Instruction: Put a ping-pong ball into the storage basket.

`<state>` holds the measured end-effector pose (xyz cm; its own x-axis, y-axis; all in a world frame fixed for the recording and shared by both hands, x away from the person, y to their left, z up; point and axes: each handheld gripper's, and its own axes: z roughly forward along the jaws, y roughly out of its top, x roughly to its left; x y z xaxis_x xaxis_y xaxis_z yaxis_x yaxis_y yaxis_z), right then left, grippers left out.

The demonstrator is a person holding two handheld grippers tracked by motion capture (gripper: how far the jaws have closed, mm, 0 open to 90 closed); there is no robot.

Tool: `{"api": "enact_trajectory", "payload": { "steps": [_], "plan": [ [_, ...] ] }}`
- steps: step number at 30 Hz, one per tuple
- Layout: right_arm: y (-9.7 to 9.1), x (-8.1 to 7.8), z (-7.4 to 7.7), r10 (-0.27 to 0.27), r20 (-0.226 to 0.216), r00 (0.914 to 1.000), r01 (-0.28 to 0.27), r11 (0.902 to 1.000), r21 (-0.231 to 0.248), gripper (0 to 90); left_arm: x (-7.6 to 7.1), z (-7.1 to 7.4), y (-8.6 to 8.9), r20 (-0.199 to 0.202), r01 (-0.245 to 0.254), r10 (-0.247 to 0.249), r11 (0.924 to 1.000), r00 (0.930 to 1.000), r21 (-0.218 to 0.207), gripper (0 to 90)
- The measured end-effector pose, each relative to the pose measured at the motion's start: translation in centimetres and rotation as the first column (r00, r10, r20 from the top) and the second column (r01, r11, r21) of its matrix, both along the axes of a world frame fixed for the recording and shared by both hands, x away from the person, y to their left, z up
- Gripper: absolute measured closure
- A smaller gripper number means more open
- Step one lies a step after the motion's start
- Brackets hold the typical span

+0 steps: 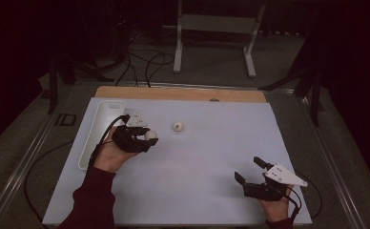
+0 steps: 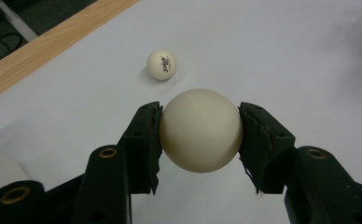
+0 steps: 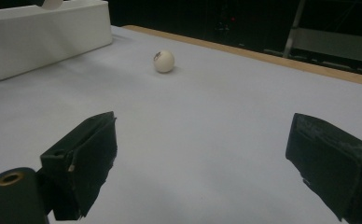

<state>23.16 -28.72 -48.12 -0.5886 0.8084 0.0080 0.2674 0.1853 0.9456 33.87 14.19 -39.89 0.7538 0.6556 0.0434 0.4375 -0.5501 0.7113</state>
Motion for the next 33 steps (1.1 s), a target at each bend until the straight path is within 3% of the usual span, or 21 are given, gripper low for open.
{"api": "enact_trajectory", "payload": {
  "steps": [33],
  "plan": [
    [0.0,0.0,0.0,0.001,-0.003,1.0000,-0.001,1.0000,0.000,8.5,0.3,0.3,2.4,0.005,-0.044,0.044,0.9990,0.9990,0.006,51.4]
  ]
}}
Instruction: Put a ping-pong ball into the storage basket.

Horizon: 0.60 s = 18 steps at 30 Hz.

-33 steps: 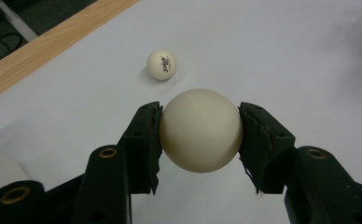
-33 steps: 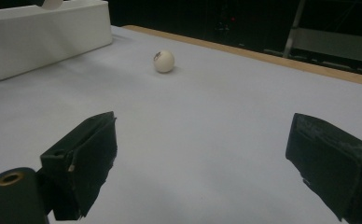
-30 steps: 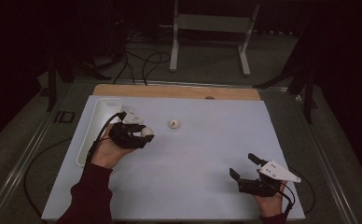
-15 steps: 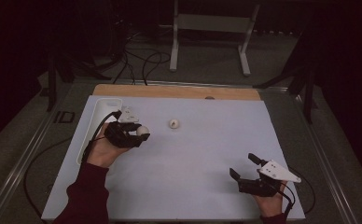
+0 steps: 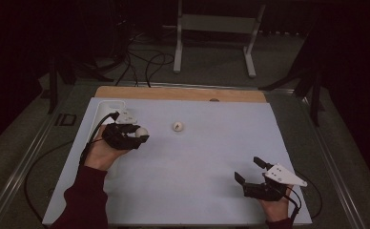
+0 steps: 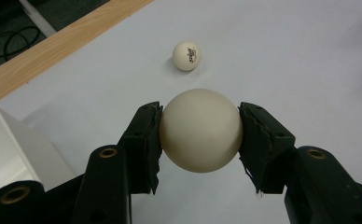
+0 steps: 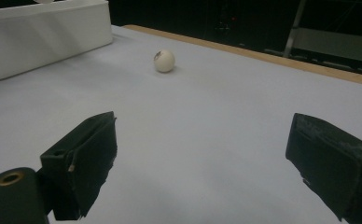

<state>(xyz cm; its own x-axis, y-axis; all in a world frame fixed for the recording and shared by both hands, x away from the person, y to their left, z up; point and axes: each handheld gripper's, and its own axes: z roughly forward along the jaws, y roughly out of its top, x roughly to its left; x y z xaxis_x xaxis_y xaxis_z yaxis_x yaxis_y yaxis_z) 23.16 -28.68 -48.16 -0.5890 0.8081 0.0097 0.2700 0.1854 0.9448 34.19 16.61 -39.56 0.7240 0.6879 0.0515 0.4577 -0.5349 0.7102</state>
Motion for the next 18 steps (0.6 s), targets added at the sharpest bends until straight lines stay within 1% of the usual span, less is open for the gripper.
{"api": "enact_trajectory", "payload": {
  "steps": [6,10,18],
  "plan": [
    [0.00,0.00,0.00,0.000,0.000,1.0000,0.000,1.0000,0.001,8.5,-0.04,0.14,0.43,0.006,0.002,-0.002,1.0000,1.0000,-0.007,51.4],
    [0.01,0.00,0.00,-0.001,-0.001,1.0000,0.001,1.0000,-0.001,8.5,-0.06,0.19,0.60,0.009,0.007,-0.007,1.0000,0.9999,0.001,51.4],
    [0.00,0.00,0.00,0.000,-0.001,1.0000,0.000,1.0000,-0.001,8.5,-0.05,0.23,0.87,0.010,0.005,-0.005,1.0000,0.9999,-0.002,51.4]
  ]
}}
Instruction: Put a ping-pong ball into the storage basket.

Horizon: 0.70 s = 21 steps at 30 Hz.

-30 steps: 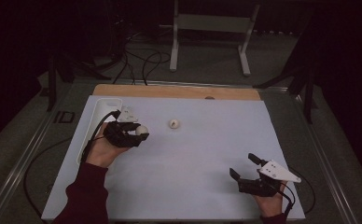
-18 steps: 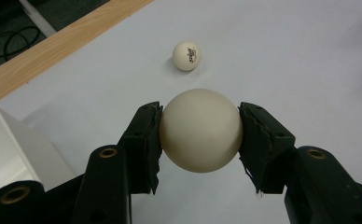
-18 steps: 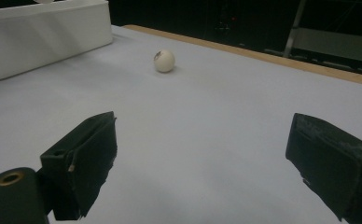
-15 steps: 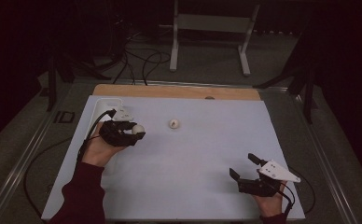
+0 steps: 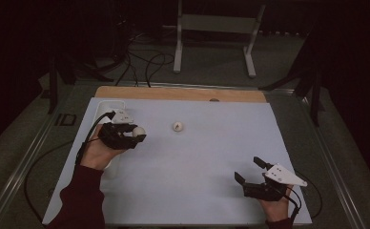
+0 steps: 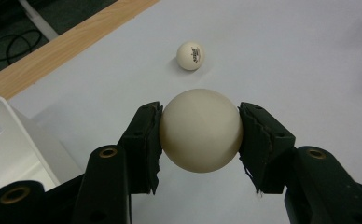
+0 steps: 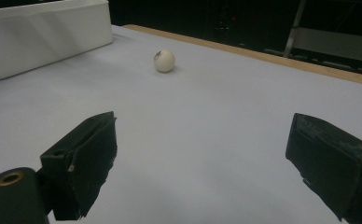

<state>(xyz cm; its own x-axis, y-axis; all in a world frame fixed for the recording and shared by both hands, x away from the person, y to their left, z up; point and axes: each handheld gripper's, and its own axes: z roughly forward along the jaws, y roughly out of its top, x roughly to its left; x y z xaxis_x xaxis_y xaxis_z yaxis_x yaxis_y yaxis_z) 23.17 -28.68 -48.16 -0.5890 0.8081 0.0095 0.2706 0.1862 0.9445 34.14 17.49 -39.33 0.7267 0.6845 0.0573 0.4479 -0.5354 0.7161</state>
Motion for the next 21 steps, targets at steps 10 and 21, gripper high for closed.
{"api": "enact_trajectory", "payload": {
  "steps": [10,21],
  "plan": [
    [-0.02,-0.01,0.01,0.001,0.000,1.0000,-0.001,1.0000,0.001,8.5,-0.02,0.14,0.48,0.005,-0.015,0.015,0.9999,0.9999,-0.006,51.4],
    [-0.02,-0.01,0.01,0.001,0.001,1.0000,-0.001,1.0000,0.000,8.5,0.01,0.21,1.03,0.007,-0.029,0.029,0.9996,0.9996,-0.007,51.4]
  ]
}}
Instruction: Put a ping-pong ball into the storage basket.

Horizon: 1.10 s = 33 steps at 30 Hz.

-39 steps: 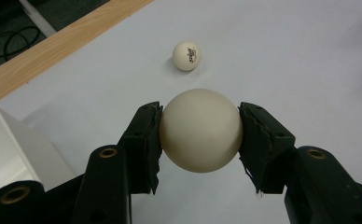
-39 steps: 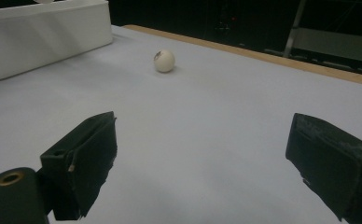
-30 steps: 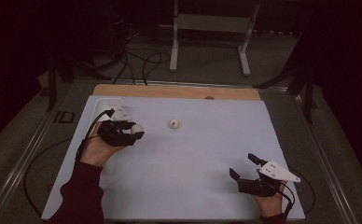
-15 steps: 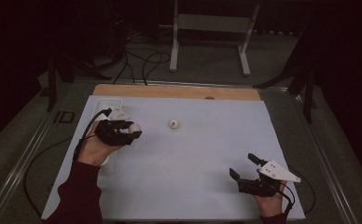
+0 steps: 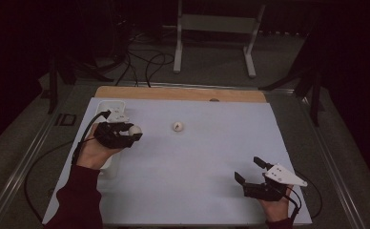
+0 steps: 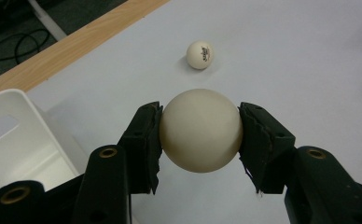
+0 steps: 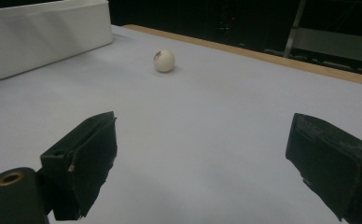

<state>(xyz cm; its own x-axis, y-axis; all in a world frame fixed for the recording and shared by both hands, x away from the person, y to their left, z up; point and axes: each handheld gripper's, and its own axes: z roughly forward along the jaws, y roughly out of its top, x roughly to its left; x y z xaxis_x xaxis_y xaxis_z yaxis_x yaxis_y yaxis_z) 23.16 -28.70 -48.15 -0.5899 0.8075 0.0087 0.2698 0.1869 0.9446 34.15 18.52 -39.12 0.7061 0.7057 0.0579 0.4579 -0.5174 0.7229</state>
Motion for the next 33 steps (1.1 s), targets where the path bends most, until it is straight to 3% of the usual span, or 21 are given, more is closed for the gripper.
{"api": "enact_trajectory", "payload": {
  "steps": [33],
  "plan": [
    [0.0,0.0,0.0,0.000,0.003,1.0000,0.000,1.0000,-0.001,8.5,0.0,0.1,1.5,-0.003,-0.019,0.019,0.9993,0.9998,0.033,51.4]
  ]
}}
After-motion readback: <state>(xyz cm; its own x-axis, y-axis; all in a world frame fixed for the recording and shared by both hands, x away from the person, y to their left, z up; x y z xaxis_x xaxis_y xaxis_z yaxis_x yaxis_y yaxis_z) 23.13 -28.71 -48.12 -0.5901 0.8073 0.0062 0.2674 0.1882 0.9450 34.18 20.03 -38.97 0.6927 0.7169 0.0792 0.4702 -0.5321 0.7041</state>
